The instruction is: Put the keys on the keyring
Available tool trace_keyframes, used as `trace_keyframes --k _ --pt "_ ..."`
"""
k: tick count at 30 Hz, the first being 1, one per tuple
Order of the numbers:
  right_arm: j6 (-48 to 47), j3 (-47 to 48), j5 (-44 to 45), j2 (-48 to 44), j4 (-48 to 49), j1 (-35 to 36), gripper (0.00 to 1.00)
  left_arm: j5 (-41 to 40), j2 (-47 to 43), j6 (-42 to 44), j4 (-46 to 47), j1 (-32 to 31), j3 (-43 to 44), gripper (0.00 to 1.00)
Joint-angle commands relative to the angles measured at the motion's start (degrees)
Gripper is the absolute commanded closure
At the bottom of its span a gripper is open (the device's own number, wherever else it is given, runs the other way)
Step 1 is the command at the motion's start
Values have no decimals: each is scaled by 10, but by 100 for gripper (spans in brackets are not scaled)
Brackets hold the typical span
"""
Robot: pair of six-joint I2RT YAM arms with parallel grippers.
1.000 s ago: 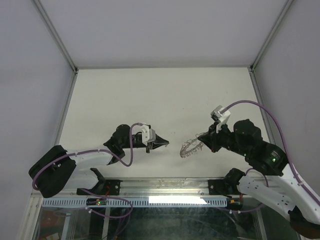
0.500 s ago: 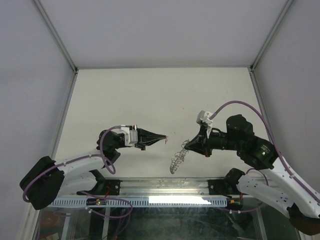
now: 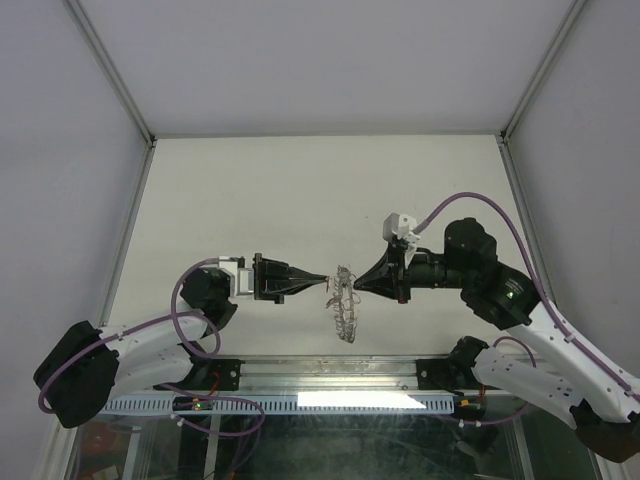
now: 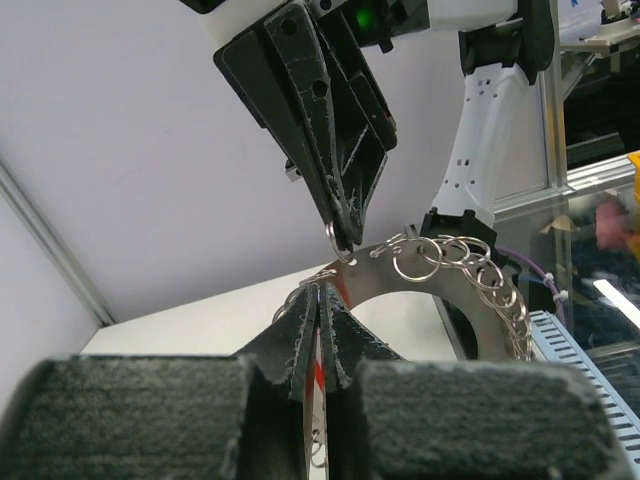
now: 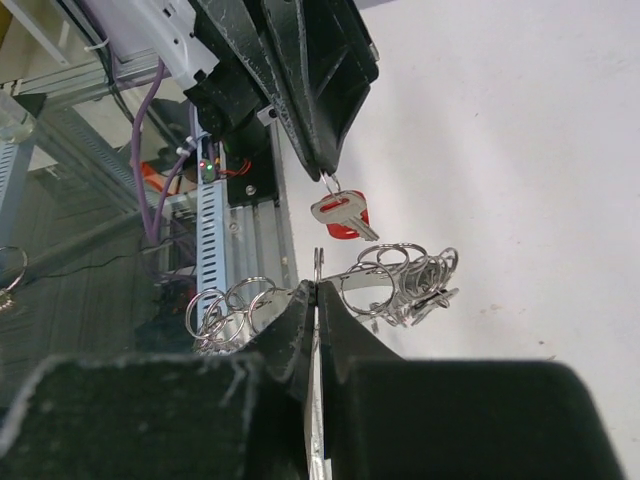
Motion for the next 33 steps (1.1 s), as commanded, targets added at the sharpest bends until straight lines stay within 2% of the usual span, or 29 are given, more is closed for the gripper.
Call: trace_keyframes --k 1,13,19,25,33 --pt "-43 5 30 -22 80 1 100 14 -20 -3 4 8 34 100" --pt "-245 -20 45 -69 89 6 100 32 -45 53 -91 12 81 100" --pt "-375 -98 62 -135 168 12 100 50 -42 58 -97 12 96 100" --pt "-481 -111 80 -149 170 17 100 67 -33 54 -96 12 112 100" --pt "-525 -93 69 -127 158 28 100 101 -13 55 -95 12 133 100"
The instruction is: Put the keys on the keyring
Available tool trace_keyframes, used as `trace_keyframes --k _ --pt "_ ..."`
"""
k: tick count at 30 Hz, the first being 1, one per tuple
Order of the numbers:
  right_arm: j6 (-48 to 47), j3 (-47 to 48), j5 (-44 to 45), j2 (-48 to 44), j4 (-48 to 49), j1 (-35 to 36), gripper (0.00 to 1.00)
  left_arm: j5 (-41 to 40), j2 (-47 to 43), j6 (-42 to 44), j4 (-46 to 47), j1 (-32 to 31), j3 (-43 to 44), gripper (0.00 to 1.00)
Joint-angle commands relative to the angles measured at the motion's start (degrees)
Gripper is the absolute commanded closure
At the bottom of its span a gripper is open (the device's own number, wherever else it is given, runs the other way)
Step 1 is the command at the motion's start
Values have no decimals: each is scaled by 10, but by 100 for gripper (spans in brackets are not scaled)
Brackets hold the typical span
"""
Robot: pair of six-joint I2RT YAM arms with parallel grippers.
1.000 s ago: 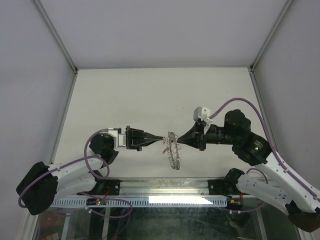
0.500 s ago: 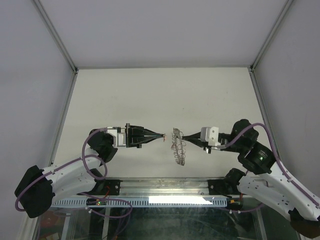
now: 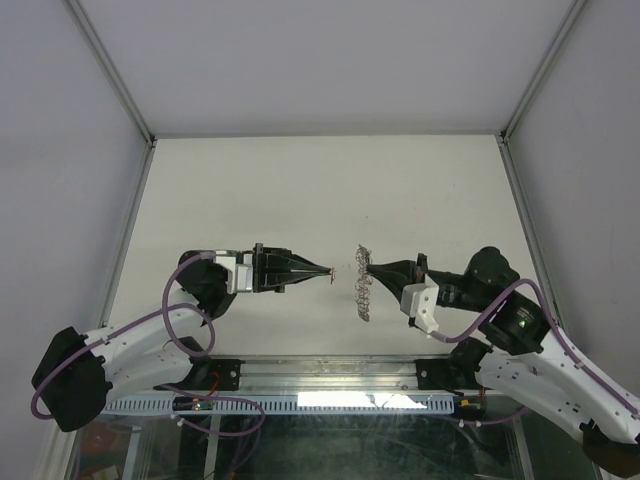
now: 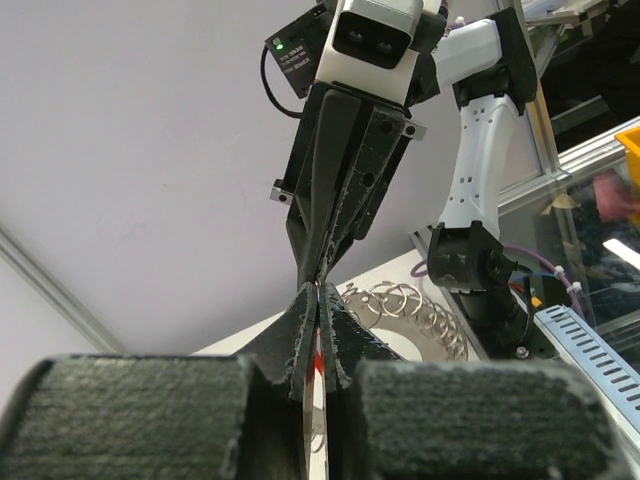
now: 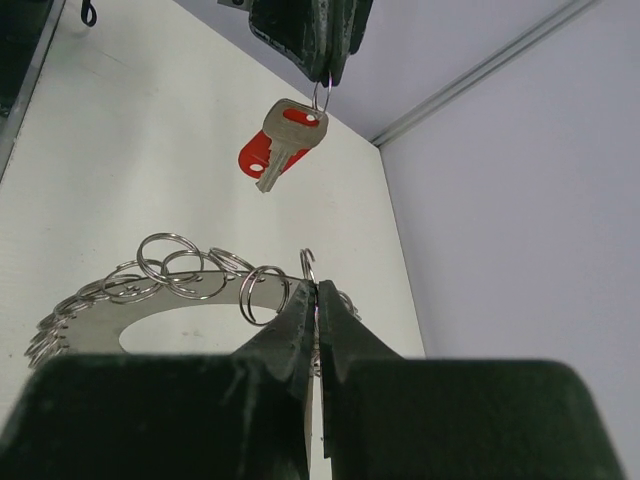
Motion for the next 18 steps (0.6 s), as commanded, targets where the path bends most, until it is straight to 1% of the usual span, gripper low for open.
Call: trace_keyframes --k 1,10,14,18 --pt "-43 27 -6 17 46 12 100 37 10 5 10 9 27 100" --pt "-35 85 -49 66 -4 43 100 86 22 21 -25 8 54 100" --pt "-23 102 -70 78 -8 56 100 100 20 37 -58 9 63 100" --pt "-27 120 -75 91 -32 69 100 107 16 61 -99 9 73 100"
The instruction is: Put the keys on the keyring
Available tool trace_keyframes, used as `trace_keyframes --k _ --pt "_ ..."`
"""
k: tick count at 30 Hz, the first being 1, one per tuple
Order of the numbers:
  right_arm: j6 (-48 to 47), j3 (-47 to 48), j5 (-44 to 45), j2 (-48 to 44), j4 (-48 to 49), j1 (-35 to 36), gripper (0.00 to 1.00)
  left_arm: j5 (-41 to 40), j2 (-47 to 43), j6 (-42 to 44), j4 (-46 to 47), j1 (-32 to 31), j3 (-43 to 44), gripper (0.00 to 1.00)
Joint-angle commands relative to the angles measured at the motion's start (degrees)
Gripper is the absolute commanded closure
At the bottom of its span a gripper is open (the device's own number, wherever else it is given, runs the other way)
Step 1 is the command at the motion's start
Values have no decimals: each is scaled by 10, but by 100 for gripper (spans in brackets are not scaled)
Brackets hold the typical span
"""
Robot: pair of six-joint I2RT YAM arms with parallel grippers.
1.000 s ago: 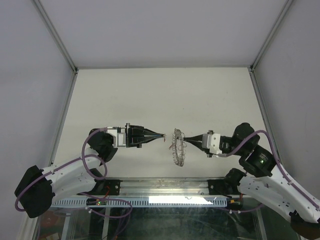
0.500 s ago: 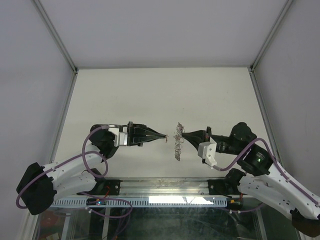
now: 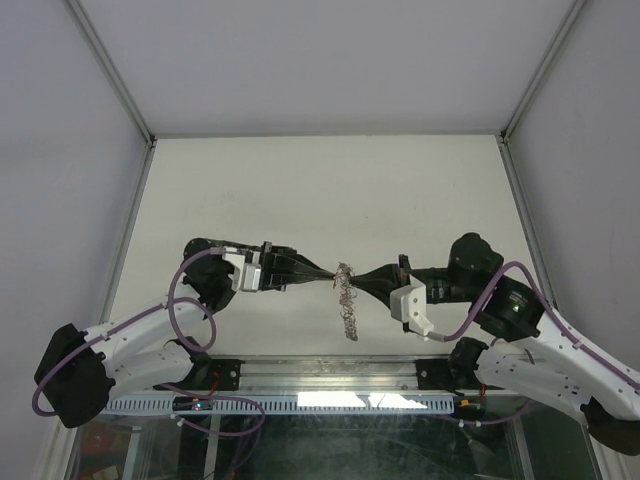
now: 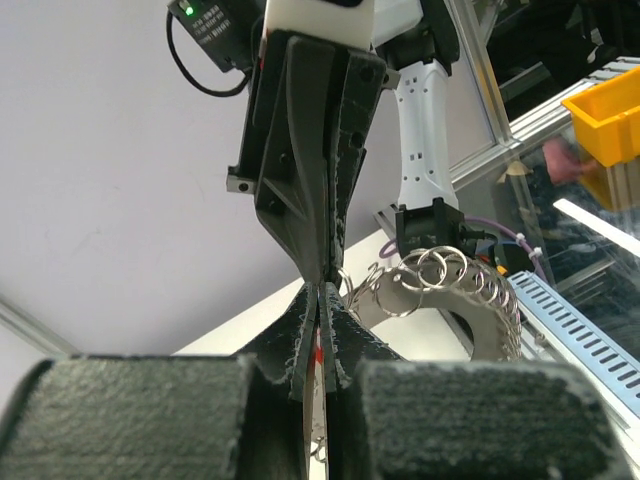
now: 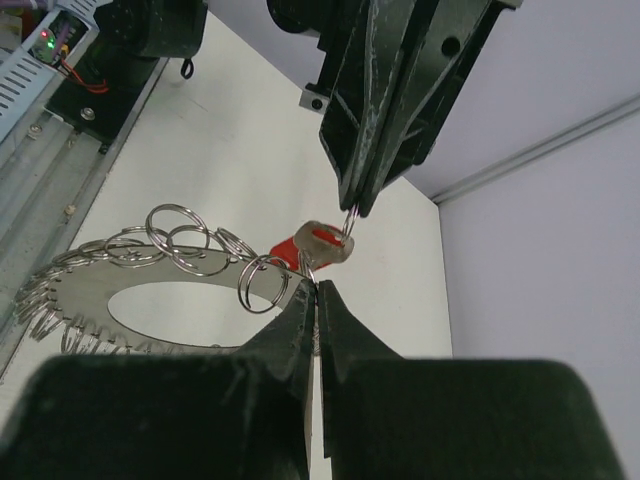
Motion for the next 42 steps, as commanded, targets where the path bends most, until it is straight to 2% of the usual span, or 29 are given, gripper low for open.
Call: trace_keyframes --k 1,8,42 --pt "2 48 -26 9 11 15 100 27 -6 38 -56 5 31 100" --pt "-1 58 -17 26 4 32 100 46 -6 74 -113 5 53 100" --pt "63 93 54 60 -29 53 100 69 -19 85 -155 5 65 100"
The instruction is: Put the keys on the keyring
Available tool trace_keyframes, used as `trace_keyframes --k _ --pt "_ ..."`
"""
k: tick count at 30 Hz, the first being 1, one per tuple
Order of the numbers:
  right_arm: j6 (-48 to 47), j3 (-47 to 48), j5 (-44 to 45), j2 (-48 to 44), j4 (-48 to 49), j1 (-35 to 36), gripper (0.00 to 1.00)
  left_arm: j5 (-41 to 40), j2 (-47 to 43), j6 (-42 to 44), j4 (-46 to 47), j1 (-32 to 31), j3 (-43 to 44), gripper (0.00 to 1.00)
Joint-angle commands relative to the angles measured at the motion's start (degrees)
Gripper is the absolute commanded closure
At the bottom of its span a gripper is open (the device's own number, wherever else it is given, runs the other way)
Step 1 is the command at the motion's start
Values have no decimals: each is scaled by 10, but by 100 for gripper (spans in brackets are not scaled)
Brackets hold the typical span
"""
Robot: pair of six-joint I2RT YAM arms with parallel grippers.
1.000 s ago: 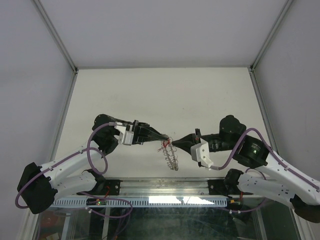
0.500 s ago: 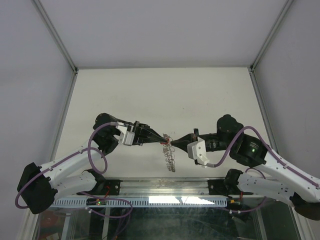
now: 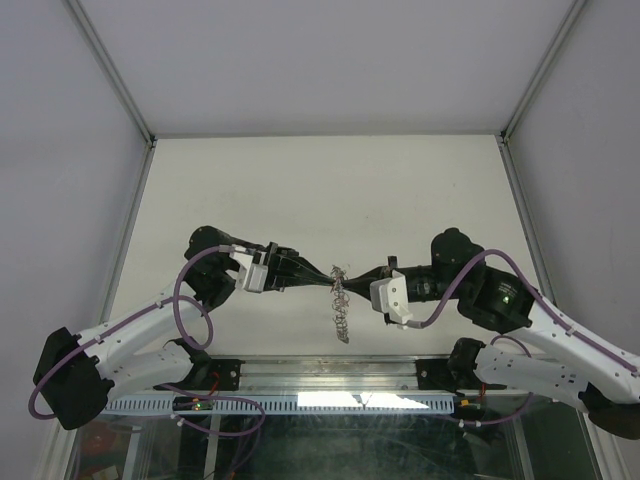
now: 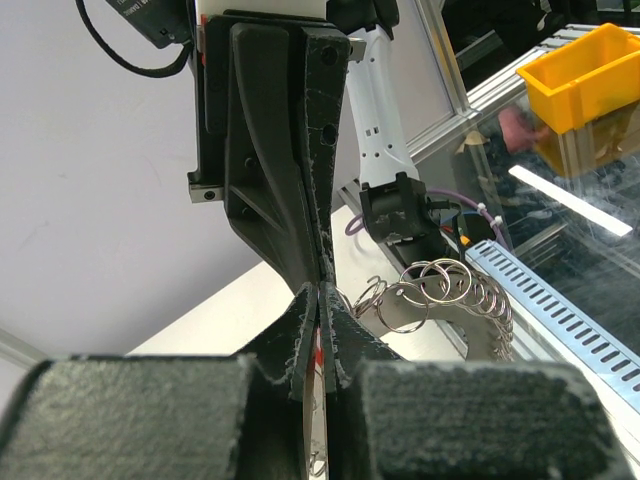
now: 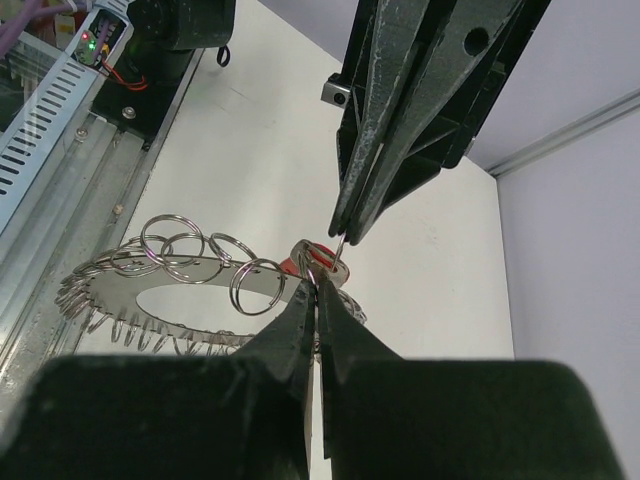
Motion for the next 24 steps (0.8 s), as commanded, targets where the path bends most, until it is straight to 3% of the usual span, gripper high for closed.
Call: trace_keyframes --k 1,24 --pt "18 45 13 3 15 4 100 14 -10 13 -5 5 24 100" --pt "59 63 43 15 20 5 100 35 -2 12 -15 4 33 100"
